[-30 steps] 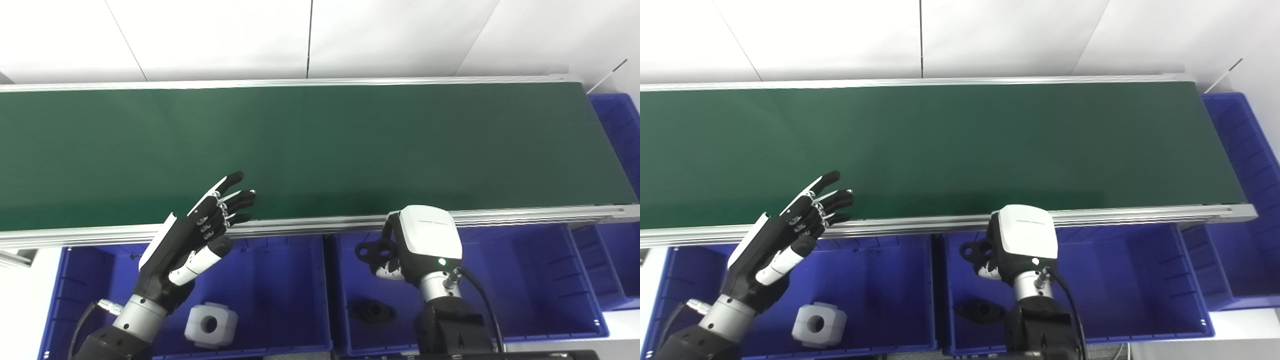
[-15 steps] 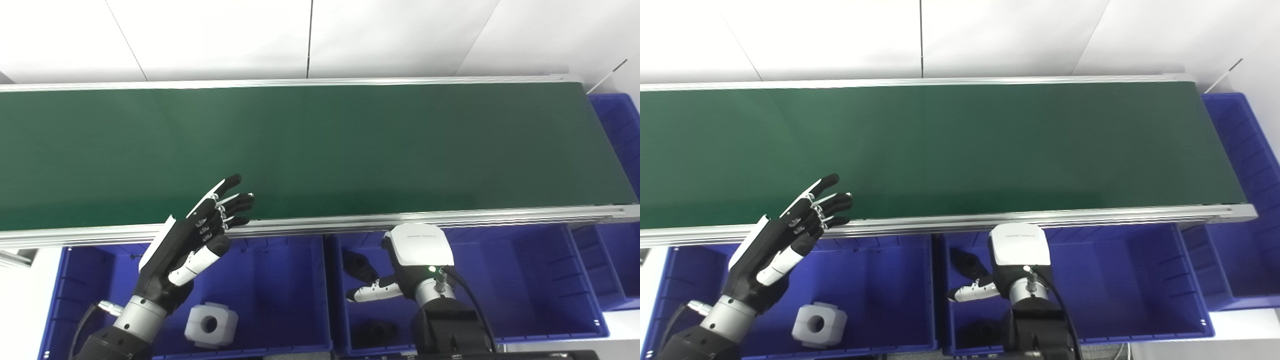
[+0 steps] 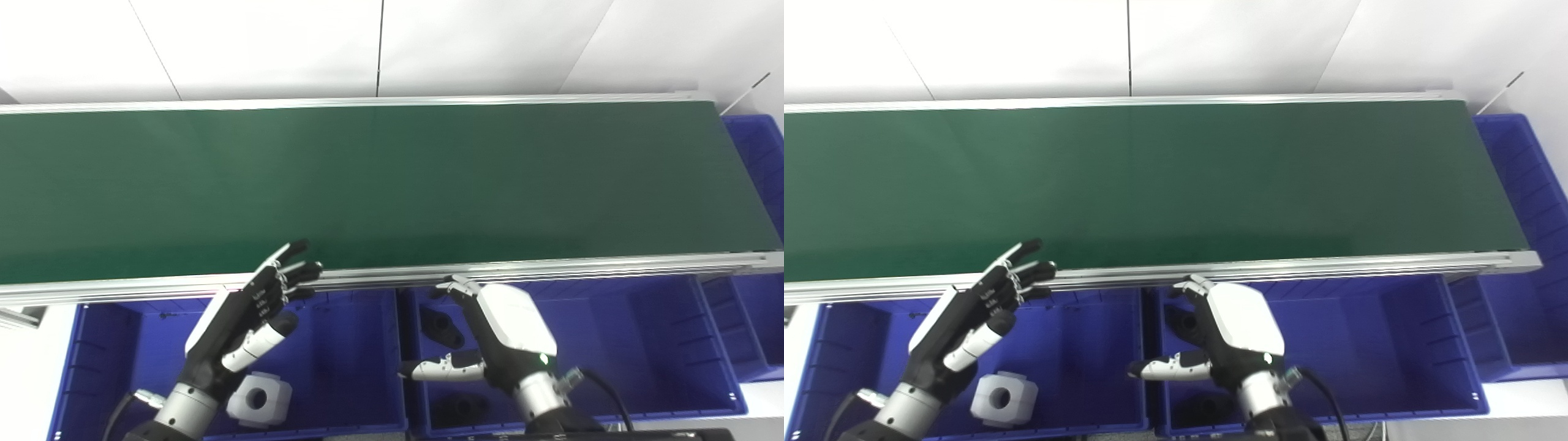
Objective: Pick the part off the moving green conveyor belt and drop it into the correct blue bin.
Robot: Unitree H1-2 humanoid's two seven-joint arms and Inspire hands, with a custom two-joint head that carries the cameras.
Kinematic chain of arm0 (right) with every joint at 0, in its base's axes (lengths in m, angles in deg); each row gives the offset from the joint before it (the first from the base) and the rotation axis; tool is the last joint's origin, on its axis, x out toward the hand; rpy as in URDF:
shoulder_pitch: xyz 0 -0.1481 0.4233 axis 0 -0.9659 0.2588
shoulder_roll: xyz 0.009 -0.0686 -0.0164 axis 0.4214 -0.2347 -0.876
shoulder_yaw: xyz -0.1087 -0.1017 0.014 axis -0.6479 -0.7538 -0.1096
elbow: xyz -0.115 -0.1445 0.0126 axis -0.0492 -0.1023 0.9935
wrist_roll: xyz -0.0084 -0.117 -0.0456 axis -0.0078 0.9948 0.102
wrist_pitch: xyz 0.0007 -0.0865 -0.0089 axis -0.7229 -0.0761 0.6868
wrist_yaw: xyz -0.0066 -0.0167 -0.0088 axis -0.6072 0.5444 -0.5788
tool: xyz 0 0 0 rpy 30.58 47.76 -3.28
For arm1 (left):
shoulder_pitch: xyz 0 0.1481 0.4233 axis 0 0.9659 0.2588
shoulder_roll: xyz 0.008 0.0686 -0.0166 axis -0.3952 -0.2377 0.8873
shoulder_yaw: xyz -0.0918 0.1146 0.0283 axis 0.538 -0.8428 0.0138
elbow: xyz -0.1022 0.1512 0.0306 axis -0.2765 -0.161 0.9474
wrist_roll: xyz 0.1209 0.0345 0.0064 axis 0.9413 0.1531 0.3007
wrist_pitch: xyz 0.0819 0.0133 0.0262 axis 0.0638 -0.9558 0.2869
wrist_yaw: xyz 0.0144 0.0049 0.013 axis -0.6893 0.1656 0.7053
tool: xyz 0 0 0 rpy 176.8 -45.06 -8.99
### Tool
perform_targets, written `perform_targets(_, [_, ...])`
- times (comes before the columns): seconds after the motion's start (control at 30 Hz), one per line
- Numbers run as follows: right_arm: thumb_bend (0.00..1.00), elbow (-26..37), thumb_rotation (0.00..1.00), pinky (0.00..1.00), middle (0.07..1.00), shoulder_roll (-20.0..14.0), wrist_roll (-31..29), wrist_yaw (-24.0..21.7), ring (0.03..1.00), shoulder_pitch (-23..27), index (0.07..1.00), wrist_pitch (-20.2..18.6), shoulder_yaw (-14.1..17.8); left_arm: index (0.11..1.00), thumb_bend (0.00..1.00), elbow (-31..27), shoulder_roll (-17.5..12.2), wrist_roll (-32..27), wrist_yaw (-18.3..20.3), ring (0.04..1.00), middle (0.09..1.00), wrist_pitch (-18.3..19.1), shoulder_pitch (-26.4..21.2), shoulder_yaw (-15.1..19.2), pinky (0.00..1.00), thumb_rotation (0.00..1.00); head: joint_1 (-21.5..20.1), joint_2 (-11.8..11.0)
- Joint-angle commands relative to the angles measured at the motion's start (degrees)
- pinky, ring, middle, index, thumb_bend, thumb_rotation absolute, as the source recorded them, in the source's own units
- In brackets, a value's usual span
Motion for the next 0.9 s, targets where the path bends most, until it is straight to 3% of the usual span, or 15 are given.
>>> perform_targets(0.0, [0.89, -0.9, 0.71, 0.74, 0.919, 2.15, -26.27, 7.41, 0.874, -5.15, 0.858, 6.55, -0.08, 0.906, 0.69, -0.59, 0.7, 1.76, -0.59, 0.839, 0.81, -4.59, 0.85, -0.56, 0.78, 0.71, 1.2, -0.53])
perform_targets(0.03, [0.97, -2.99, 0.74, 0.81, 0.97, 1.55, -31.09, 8.02, 0.919, -5.47, 0.946, 8.84, -0.07, 0.899, 0.7, -0.23, 0.89, 2.5, -0.76, 0.828, 0.806, -4.98, 0.95, -0.8, 0.77, 0.72, 2.07, -1.05])
perform_targets(0.17, [1.0, -11.45, 0.77, 0.89, 0.998, -1.87, -37.38, 10.84, 0.967, -4.07, 0.997, 17.76, -0.41, 0.892, 0.71, 1.04, 1.29, 3.88, -0.51, 0.823, 0.805, -5.97, 1.0, -1.52, 0.76, 0.71, 3.57, -2.03])
perform_targets(0.4, [1.0, -18.55, 0.76, 0.81, 0.934, -4.23, -42.97, 15.22, 0.897, -1.81, 0.969, 26.53, -0.52, 0.884, 0.73, 2.16, 2.09, 4.11, -0.62, 0.822, 0.803, -6.68, 1.58, -2.62, 0.77, 0.66, 6.08, -5.34])
perform_targets(0.63, [1.0, -22.31, 0.83, 0.86, 0.961, -7.64, -44.24, 16.62, 0.943, 0.21, 0.969, 28.02, -2.18, 0.863, 0.74, 4.59, 2.36, 6.29, -1.06, 0.794, 0.779, -9.63, 1.46, -3.32, 0.72, 0.64, 7.12, -6.21])
perform_targets(0.73, [1.0, -22.64, 0.85, 0.92, 0.978, -8.83, -45.27, 16.82, 0.973, 1.09, 0.982, 27.72, -2.44, 0.86, 0.74, 5.05, 2.68, 6.75, -0.96, 0.795, 0.781, -9.7, 1.0, -3.64, 0.72, 0.63, 7.55, -4.79])
perform_targets(0.87, [1.0, -21.98, 0.85, 0.89, 0.985, -10.26, -46.05, 16.86, 0.963, 1.57, 0.989, 27.65, -2.88, 0.864, 0.74, 4.27, 3.05, 7.59, -1.03, 0.798, 0.786, -8.83, 0.85, -4.11, 0.72, 0.63, 8.19, -4.39])
